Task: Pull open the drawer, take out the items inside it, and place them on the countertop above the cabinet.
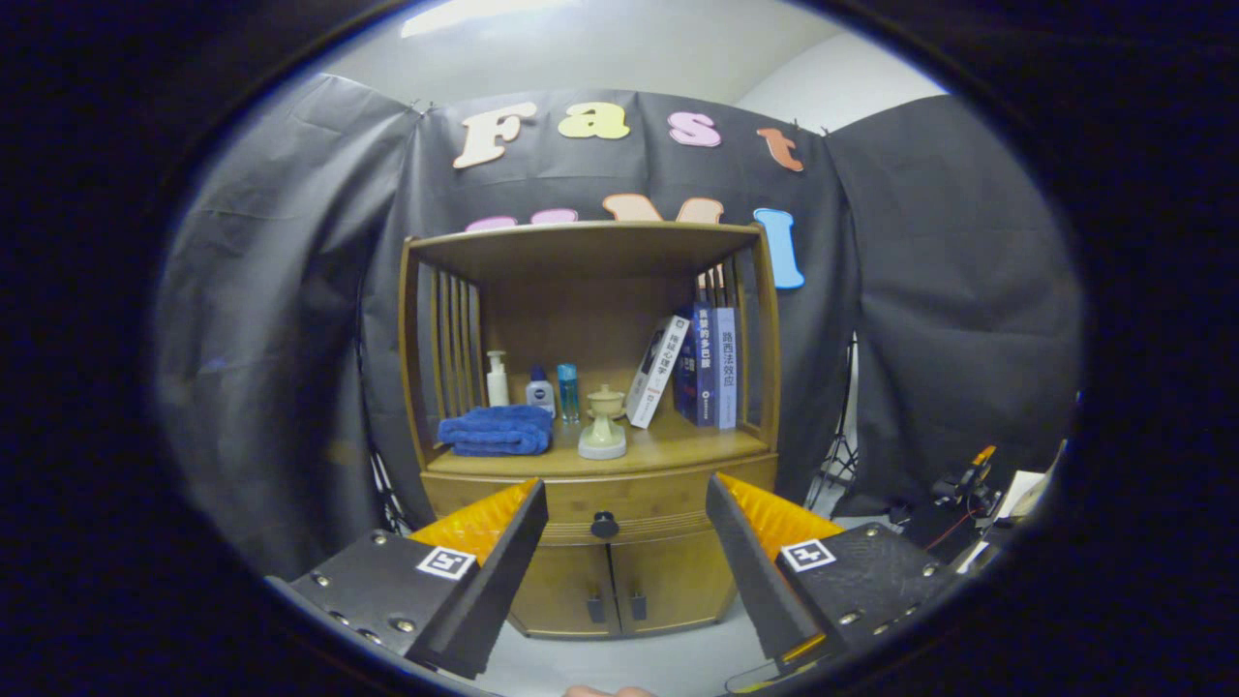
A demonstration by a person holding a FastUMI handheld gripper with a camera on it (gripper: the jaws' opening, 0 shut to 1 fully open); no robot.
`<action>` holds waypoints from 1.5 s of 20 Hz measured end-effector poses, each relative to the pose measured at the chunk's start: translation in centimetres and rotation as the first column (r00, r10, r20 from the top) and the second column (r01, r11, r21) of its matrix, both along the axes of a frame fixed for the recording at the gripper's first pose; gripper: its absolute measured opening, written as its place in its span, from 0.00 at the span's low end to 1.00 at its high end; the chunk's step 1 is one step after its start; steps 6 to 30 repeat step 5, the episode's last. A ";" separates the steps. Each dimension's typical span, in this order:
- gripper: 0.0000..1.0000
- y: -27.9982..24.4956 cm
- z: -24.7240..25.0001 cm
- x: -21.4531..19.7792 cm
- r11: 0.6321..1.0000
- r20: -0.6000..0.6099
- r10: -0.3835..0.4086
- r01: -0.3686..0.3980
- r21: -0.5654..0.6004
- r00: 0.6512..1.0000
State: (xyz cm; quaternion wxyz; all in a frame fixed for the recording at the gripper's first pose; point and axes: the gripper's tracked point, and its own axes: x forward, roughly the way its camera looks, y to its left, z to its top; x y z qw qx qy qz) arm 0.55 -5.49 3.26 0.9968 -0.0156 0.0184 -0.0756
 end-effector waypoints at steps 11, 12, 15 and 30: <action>0.99 -0.7 1.6 -2.2 0.999 -0.005 0.005 -0.004 0.054 1.000; 0.99 -0.7 1.6 -2.2 0.999 -0.005 0.005 -0.004 0.054 1.000; 0.99 -0.7 1.6 -2.2 0.999 -0.005 0.005 -0.004 0.054 1.000; 0.99 -0.7 1.6 -2.2 0.999 -0.005 0.005 -0.004 0.054 1.000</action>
